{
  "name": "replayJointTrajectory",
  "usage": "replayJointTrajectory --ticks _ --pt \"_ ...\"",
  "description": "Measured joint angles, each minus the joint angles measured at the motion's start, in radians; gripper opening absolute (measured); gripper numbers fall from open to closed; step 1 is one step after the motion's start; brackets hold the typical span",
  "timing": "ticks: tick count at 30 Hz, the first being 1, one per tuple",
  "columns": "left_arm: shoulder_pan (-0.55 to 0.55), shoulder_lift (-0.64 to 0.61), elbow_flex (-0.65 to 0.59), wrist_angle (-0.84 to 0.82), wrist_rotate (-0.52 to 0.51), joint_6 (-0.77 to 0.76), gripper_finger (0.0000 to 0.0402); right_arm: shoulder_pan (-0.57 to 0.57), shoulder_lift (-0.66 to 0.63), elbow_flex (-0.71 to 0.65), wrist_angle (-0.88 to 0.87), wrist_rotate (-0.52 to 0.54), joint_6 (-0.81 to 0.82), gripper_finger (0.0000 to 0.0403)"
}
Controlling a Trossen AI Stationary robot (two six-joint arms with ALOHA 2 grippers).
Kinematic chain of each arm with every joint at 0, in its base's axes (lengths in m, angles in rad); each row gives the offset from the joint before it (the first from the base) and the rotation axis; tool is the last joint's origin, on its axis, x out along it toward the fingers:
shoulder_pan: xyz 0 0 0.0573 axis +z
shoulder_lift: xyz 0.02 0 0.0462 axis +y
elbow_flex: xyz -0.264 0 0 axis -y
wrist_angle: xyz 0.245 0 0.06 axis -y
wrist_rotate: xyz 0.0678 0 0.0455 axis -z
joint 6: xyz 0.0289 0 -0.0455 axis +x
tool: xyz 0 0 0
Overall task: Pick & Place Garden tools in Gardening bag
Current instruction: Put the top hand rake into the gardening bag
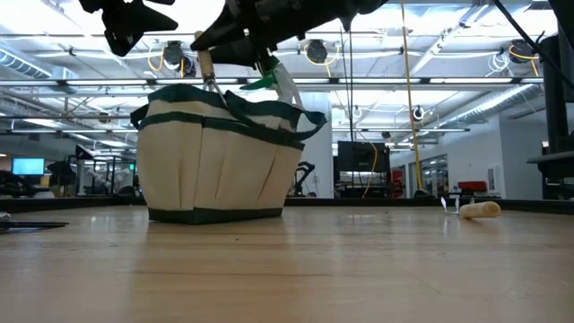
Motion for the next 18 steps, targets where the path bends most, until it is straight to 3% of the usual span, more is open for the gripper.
replayJointTrajectory --ticks 18 --pt "0.000 0.000 0.000 -0.001 0.000 0.009 0.0166 -0.010 0.002 0.000 0.197 -0.006 0.084 0.0070"
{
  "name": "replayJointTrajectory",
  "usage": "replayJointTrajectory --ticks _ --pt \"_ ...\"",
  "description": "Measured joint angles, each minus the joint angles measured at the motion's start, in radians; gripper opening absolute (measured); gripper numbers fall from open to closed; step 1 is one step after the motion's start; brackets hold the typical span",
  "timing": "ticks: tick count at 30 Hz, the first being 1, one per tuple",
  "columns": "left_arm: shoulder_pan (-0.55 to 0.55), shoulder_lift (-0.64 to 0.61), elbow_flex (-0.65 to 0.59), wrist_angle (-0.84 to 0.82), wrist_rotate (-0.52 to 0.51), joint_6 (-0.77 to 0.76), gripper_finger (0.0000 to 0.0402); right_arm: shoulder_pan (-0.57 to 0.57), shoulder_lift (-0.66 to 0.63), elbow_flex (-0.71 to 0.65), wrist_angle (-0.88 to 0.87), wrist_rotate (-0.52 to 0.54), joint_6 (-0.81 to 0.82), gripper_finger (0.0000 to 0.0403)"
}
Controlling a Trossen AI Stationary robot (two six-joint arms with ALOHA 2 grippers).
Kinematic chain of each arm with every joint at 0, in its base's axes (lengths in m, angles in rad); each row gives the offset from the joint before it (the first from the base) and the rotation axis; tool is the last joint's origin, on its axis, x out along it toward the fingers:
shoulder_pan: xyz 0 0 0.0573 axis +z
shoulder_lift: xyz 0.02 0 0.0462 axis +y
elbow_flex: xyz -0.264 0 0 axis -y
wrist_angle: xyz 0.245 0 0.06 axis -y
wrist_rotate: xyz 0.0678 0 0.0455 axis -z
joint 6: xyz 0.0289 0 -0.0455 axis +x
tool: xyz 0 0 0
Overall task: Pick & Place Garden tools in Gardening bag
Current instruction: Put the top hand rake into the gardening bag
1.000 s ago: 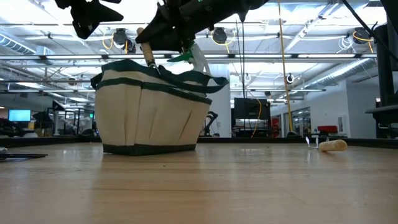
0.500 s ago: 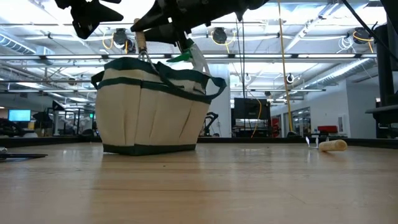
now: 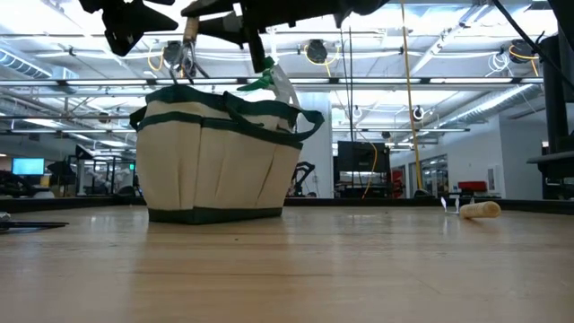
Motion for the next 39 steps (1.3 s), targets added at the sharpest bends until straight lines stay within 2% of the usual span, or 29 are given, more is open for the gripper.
replayJointTrajectory --ticks 5,13,16,31,39 --pt "0.000 0.000 0.000 -0.001 0.000 0.000 0.0166 -0.008 0.000 0.000 0.024 0.005 -0.033 0.0065" --pt "0.000 0.000 0.000 -0.007 -0.001 0.000 0.0166 -0.010 0.000 -0.002 -0.105 0.107 -0.188 0.0071" --pt "0.000 0.000 0.000 -0.006 -0.001 0.006 0.0166 -0.008 0.000 -0.018 -0.100 0.111 -0.223 0.0067" --pt "0.001 0.000 0.000 -0.006 -0.027 0.004 0.0166 -0.005 0.000 -0.109 -0.018 0.103 -0.174 0.0073" --pt "0.001 0.000 0.000 -0.006 -0.028 -0.003 0.0166 -0.005 0.000 -0.109 -0.018 0.103 -0.179 0.0105"
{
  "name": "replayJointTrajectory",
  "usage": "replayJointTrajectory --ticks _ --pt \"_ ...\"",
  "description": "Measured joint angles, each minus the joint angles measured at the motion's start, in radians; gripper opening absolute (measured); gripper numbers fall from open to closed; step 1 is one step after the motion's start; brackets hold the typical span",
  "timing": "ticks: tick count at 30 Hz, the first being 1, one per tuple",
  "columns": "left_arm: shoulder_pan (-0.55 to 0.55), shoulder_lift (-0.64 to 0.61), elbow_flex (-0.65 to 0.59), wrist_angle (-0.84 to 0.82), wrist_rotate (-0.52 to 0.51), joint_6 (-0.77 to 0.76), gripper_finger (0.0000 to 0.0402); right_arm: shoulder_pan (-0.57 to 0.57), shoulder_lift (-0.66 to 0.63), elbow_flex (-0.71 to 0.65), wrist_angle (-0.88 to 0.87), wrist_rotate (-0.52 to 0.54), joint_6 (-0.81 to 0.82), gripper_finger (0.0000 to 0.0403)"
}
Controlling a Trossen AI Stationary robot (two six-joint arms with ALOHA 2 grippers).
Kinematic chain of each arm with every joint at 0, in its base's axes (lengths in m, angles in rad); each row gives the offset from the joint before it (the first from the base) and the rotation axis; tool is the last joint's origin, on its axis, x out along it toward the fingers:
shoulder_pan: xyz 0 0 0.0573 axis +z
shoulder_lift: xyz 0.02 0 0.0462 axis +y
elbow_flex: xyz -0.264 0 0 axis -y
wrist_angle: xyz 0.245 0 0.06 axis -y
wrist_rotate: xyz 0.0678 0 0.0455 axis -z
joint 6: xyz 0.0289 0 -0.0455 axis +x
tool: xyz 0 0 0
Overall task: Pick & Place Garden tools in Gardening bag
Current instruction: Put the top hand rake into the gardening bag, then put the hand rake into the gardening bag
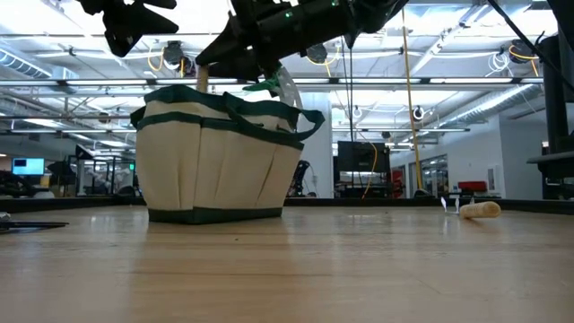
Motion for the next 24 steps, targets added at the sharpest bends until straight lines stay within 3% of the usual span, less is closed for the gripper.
replayJointTrajectory --ticks 12,24 --pt "0.000 0.000 0.000 0.000 0.000 0.001 0.0166 0.000 0.000 -0.001 0.022 0.000 -0.034 0.0158" --pt "0.000 0.000 0.000 0.000 0.001 0.035 0.0166 0.041 -0.124 -0.001 0.022 0.003 -0.287 0.0149"
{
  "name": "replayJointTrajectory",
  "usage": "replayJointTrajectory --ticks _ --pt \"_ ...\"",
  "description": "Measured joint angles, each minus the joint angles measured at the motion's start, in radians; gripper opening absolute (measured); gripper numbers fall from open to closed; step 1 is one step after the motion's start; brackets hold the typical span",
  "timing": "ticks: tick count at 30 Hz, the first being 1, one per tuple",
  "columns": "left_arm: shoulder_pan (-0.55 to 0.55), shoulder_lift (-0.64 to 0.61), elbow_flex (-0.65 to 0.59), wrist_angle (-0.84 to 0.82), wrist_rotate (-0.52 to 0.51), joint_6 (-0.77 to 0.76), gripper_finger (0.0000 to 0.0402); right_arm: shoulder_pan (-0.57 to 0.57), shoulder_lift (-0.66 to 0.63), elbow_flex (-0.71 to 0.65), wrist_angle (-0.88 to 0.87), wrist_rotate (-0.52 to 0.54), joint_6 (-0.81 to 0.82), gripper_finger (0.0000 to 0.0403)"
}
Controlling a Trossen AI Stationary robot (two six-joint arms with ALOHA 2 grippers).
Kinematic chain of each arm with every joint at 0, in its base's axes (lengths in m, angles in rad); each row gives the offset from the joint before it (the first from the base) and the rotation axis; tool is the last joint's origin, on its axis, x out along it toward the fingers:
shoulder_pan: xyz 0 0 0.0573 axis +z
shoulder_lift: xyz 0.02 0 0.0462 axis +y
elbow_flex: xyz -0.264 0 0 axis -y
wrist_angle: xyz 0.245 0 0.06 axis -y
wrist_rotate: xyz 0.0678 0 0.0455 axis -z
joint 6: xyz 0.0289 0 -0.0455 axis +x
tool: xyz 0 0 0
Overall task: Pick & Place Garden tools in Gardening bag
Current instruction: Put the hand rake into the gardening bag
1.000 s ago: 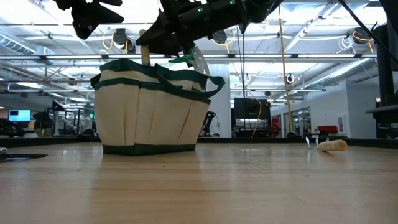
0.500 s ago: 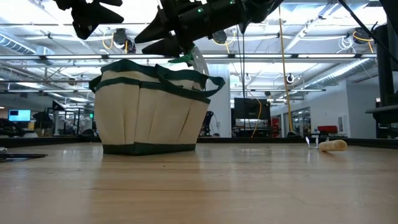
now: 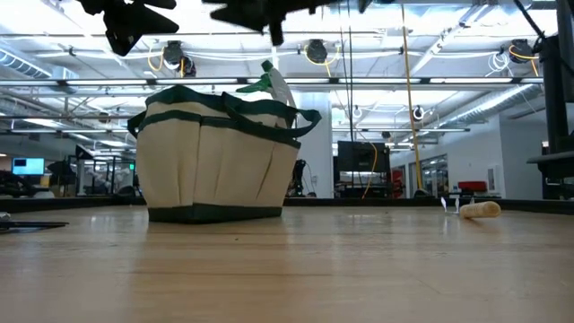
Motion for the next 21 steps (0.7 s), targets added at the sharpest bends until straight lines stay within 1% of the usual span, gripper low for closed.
replayJointTrajectory --ticks 5,12,15,21 --pt "0.000 0.000 0.000 0.000 0.000 0.004 0.0166 0.024 -0.084 0.000 -0.190 0.005 -0.079 0.0150" --pt "0.000 0.000 0.000 0.001 0.000 -0.010 0.0166 0.056 -0.202 0.001 -0.544 0.008 -0.149 0.0147" --pt "0.000 0.000 0.000 0.001 0.000 -0.013 0.0166 0.065 -0.239 0.002 -0.681 0.011 -0.162 0.0148" --pt "0.000 0.000 0.000 0.000 0.000 -0.013 0.0166 0.078 -0.310 0.001 -1.002 0.059 -0.176 0.0145"
